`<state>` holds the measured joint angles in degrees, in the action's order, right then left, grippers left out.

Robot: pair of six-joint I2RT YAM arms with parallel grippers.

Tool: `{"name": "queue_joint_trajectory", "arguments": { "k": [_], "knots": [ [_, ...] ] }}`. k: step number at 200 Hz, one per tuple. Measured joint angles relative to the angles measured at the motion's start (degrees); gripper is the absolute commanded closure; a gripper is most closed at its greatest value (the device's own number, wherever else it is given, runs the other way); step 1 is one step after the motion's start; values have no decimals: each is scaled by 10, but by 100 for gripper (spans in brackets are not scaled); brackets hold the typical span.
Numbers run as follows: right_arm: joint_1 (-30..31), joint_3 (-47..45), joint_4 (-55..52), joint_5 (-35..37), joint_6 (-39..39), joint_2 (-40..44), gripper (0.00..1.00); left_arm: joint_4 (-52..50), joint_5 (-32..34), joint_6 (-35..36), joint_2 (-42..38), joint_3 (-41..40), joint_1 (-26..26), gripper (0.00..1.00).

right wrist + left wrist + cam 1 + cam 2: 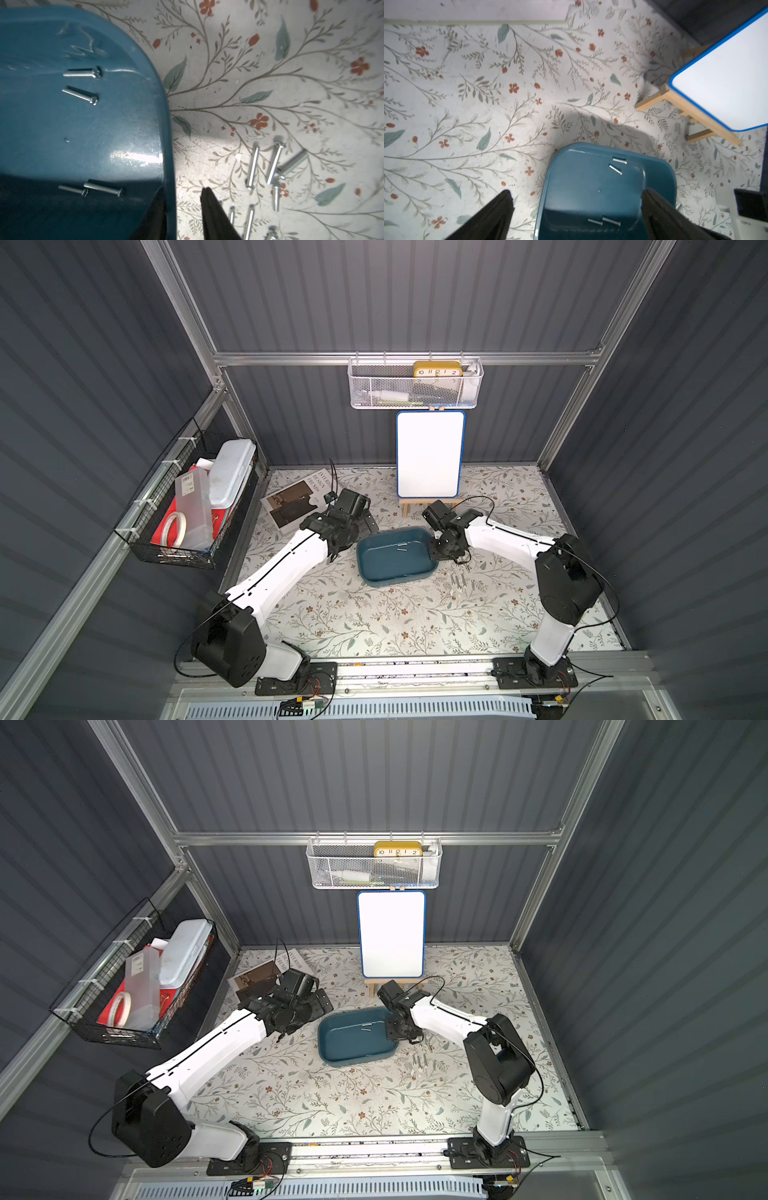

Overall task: Take out the screws from the storage box
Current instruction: Pick up the screw from the storage box.

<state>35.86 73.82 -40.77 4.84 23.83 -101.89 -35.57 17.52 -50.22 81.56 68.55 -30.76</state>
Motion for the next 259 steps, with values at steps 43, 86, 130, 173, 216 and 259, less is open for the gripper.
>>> {"name": "queue_joint_trajectory", "arguments": {
  "k": [43,86,130,173,216,259],
  "knots": [
    [3,21,-22,7,-61,68,63,76,7,8,-7,-15,22,0],
    [42,51,-24,-13,-146,89,58,188,-60,40,-42,-93,104,1],
    [58,145,-43,-54,-202,-34,60,259,-111,51,-42,-137,115,1],
    [58,208,-62,-73,-240,-140,60,281,-146,50,-40,-188,115,1],
    [58,228,-63,-81,-265,-180,60,279,-165,48,-46,-212,115,1],
    [53,248,-58,-81,-277,-218,62,278,-182,49,-63,-224,115,1]
  ]
}}
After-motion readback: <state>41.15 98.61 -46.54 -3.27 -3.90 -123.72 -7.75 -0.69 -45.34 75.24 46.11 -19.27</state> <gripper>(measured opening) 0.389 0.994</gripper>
